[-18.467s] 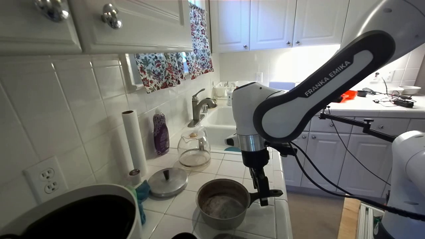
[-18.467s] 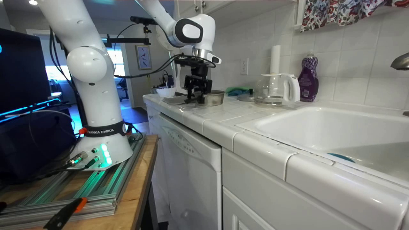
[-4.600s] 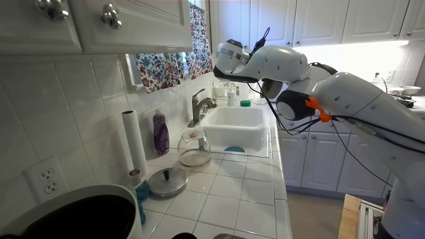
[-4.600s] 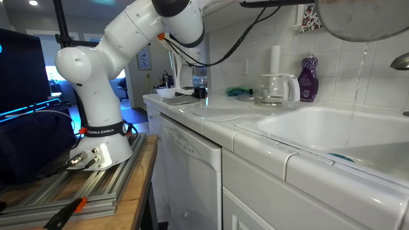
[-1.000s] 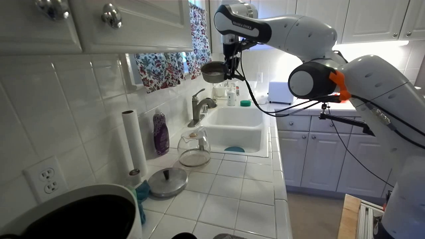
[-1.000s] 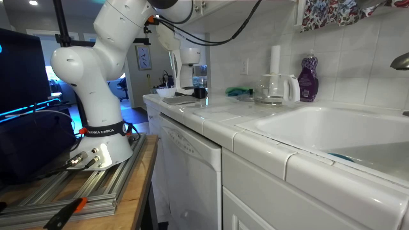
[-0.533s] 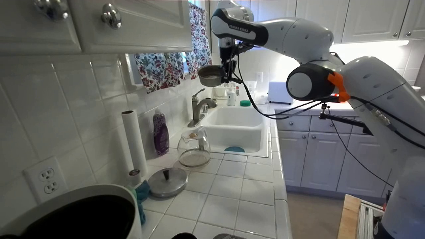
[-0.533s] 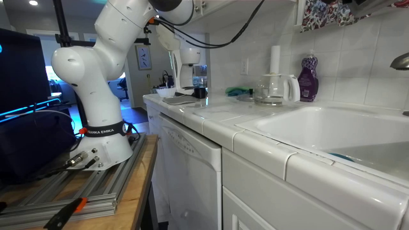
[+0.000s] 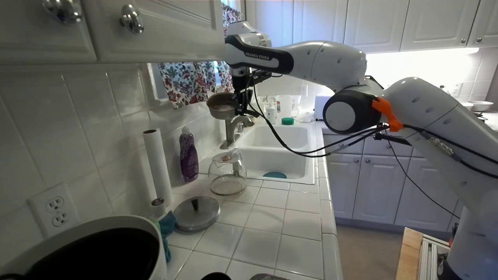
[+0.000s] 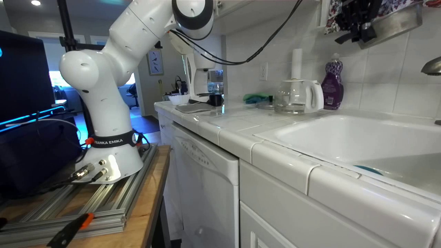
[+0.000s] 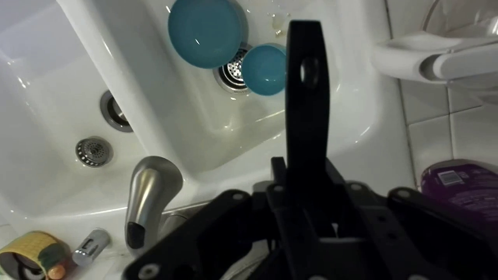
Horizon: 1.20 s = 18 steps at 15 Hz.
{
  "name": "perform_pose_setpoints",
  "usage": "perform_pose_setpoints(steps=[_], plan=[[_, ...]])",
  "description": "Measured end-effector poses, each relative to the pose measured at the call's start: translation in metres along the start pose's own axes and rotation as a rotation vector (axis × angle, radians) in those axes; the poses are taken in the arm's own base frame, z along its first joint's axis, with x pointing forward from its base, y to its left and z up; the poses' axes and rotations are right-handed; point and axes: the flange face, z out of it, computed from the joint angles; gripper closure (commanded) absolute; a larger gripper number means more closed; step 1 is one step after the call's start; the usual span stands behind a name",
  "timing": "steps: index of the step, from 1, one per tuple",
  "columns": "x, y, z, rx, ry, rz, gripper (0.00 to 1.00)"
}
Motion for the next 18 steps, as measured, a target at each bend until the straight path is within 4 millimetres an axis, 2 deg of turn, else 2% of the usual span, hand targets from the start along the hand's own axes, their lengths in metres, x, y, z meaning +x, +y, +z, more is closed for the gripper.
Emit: perform_pose_setpoints(steps=[2, 7, 14, 15, 18], plan=[[0.009, -0.011, 0.003, 0.013, 0.048, -0.009, 0.94], [0.019, -0.023, -0.001, 0.067, 0.128, -0.018, 0.94], [0.011, -0.016, 0.010, 0.143, 0.061, 0.022, 0.94], [0.007, -0.016, 0.014, 0.161, 0.021, 0.020, 0.77], [-0.002, -0.017, 0.021, 0.186, -0.050, 0.016, 0.77]])
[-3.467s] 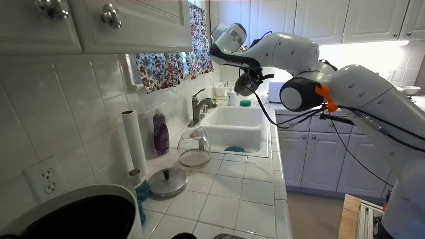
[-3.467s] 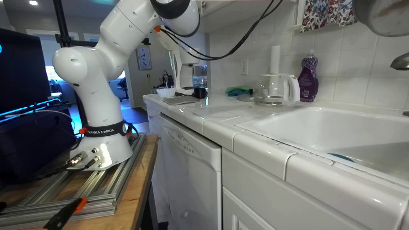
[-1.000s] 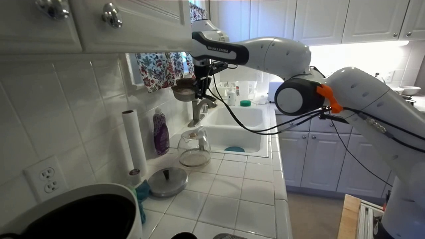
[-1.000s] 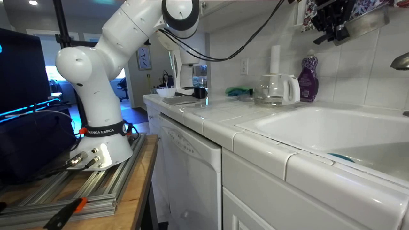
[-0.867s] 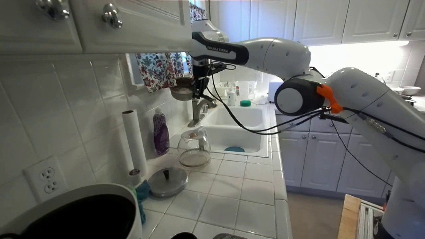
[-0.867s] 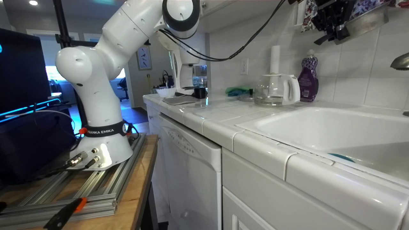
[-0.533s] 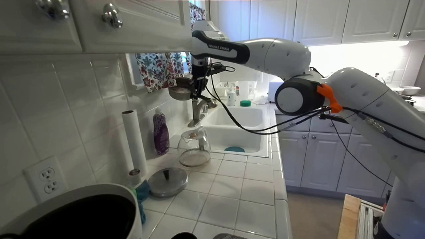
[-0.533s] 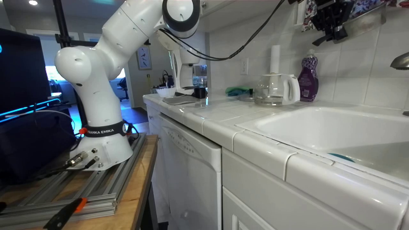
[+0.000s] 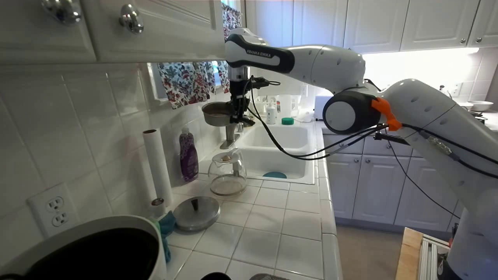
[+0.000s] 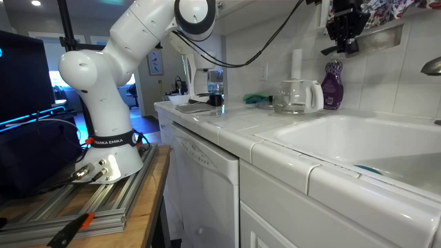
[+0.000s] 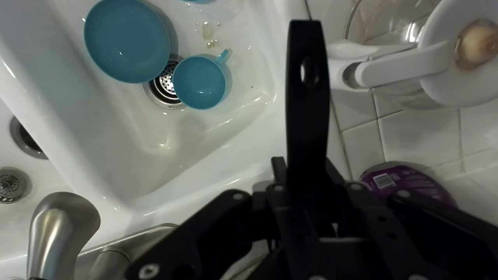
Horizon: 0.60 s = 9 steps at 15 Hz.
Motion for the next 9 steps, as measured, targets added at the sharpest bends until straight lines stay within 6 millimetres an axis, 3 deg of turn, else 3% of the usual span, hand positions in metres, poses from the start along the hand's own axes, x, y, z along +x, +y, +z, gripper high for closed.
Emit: perform_pose_setpoints(steps=[3, 4, 9], plan=[[-0.0003, -0.0003, 0.0003, 0.002, -0.003, 0.000, 0.77], [-0.0003, -0.0003, 0.0003, 0.002, -0.003, -0.001, 0.94], [0.0014, -0.0034, 0.0079, 0.003, -0.013, -0.002, 0.94]])
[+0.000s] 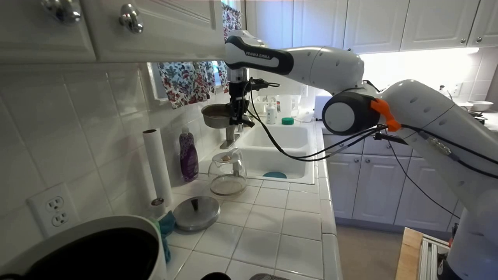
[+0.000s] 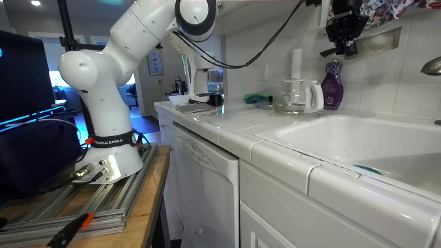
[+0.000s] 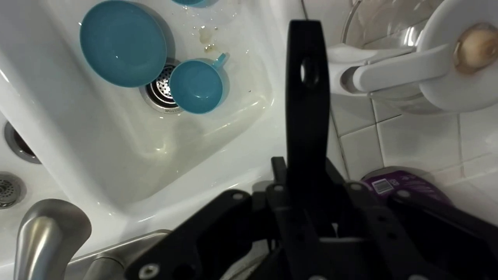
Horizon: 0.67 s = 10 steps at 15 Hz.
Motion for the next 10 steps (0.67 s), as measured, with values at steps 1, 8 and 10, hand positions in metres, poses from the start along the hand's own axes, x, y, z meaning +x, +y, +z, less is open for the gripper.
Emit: perform_pose_setpoints(steps=[1, 8, 10], plan=[[0.001, -0.004, 0.004, 0.003, -0.007, 0.001, 0.94], [0.001, -0.053, 0.018, 0.026, -0.077, 0.097, 0.94], [0.000, -0.053, 0.011, 0.028, -0.069, 0.162, 0.94]])
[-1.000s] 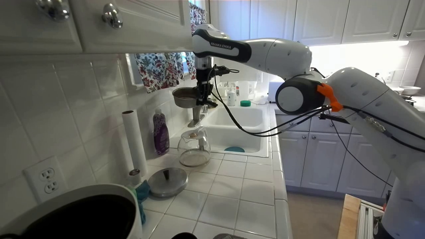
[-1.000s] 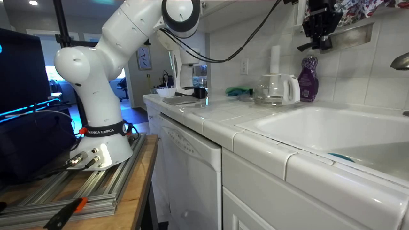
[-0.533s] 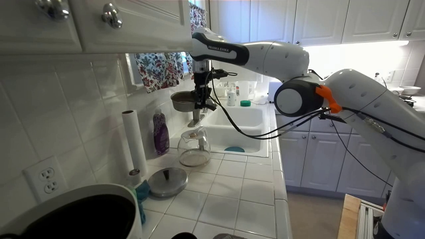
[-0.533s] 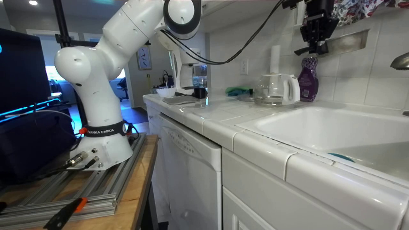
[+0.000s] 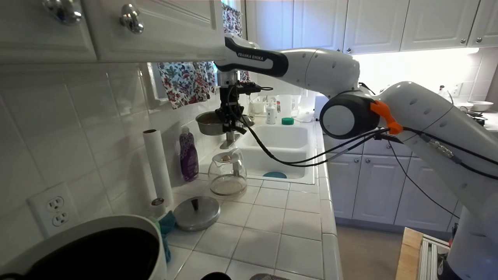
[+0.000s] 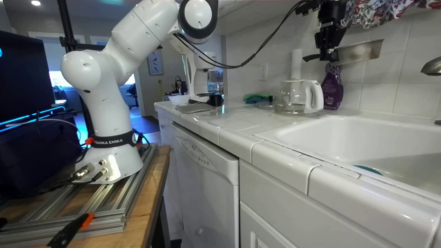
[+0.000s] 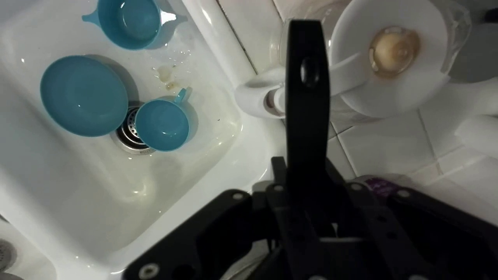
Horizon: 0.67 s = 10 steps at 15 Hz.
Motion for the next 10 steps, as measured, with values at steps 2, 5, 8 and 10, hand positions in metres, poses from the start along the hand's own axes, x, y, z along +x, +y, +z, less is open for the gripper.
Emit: perform_pose_setpoints(steps=[2, 5, 8, 10], plan=[[-0.002, 0.005, -0.010, 0.005, 0.014, 0.065, 0.94], [-0.005, 0.013, -0.025, 0.021, 0.030, 0.117, 0.94], [-0.009, 0.018, -0.035, 0.031, 0.034, 0.120, 0.94], [-0.012, 0.019, -0.039, 0.030, 0.028, 0.112, 0.94]])
